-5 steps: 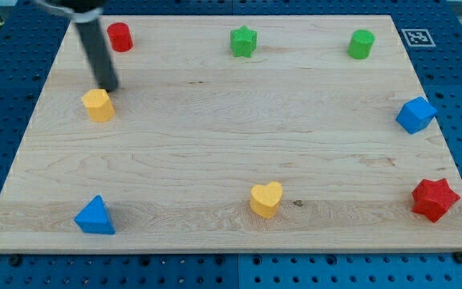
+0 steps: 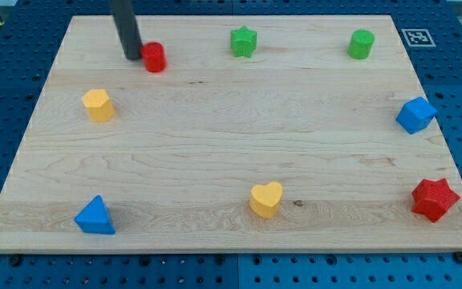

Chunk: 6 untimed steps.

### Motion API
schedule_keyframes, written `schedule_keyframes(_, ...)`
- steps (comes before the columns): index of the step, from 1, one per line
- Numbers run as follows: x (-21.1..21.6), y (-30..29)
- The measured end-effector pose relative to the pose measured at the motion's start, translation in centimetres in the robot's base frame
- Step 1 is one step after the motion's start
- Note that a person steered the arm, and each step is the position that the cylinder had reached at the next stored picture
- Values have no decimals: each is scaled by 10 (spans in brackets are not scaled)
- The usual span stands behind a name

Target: Move the red circle towards the center

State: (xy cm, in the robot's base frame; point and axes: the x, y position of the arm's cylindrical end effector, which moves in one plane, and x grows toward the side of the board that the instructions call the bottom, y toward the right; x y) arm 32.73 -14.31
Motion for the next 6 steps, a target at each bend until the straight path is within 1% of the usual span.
schedule_keyframes(1, 19, 19)
schedule_keyframes(2, -7, 16)
schedule_keyframes(3, -28, 27)
schedule_keyframes(4, 11, 86)
schedule_keyframes(5, 68, 135)
schedule_keyframes(6, 46, 125)
